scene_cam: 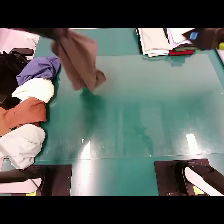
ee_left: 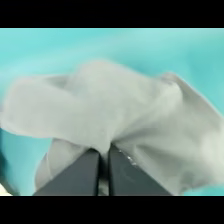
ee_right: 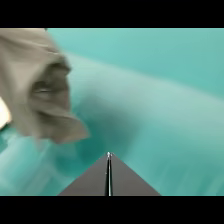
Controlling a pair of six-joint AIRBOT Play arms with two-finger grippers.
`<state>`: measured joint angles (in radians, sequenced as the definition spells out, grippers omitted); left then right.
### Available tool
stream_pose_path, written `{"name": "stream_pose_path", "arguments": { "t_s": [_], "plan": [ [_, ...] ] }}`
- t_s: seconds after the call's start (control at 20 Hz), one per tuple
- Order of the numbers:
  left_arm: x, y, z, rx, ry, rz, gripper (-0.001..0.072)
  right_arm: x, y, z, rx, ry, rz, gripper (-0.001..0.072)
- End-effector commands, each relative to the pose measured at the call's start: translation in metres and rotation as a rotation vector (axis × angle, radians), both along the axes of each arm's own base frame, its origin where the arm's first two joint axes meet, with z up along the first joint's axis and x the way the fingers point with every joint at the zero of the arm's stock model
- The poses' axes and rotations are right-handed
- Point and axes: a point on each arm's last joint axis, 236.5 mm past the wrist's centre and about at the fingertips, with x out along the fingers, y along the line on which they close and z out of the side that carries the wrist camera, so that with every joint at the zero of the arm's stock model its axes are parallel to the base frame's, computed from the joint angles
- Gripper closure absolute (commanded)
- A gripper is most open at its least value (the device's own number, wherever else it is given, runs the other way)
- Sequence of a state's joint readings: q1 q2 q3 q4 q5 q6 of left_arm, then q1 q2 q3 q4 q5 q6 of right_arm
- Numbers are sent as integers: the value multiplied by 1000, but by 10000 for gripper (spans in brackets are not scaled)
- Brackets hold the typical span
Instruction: Fold the shirts.
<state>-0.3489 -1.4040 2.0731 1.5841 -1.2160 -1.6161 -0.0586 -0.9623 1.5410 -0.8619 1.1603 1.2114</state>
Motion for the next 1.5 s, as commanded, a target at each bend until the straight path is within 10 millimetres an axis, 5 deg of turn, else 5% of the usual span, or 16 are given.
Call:
{"name": "stream_pose_path", "arguments": {
  "t_s": [0.0, 0.1, 0.2, 0.5, 0.55, 0.6, 0.65, 0.85, 0.95, 1.1, 1.25, 1.35, 1.45],
  "plan": [
    [-76, 10, 91, -66, -185, -38, 684, -9, -2, 48, -6, -124, -12, 697],
    [-100, -17, 97, -78, -188, -124, 685, -12, -2, 63, -3, -165, -19, 698],
    [-114, -60, 73, -64, -136, -233, 684, -14, -3, 71, -2, -187, -21, 697],
    [-148, -182, -81, 36, 191, -525, 680, -14, -2, 72, -2, -188, -21, 697],
    [-148, -193, -92, 32, 202, -561, 558, -14, -2, 72, -1, -187, -21, 697],
    [-144, -199, -99, 28, 202, -562, 272, -14, -2, 71, 2, -183, -22, 697],
    [-131, -196, -101, 46, 172, -537, 140, -15, -2, 70, 7, -174, -23, 697],
    [-63, -128, -97, 69, 125, -311, 141, -25, 3, 40, -30, -64, 27, 697],
    [-38, -79, -104, 62, 169, -189, 140, -30, -6, -11, -99, 86, 18, 697],
    [-15, -22, -129, 33, 247, -59, 141, -45, -30, -114, -149, 373, -48, 697],
    [-14, -23, -166, -77, 348, -57, 141, -69, -37, -208, -57, 620, -86, 696],
    [-14, -38, -199, -97, 407, -95, 141, -81, -29, -243, 40, 721, -84, 695],
    [-13, -63, -231, -151, 486, -145, 141, -86, -20, -257, 123, 767, -77, 695]
  ]
}}
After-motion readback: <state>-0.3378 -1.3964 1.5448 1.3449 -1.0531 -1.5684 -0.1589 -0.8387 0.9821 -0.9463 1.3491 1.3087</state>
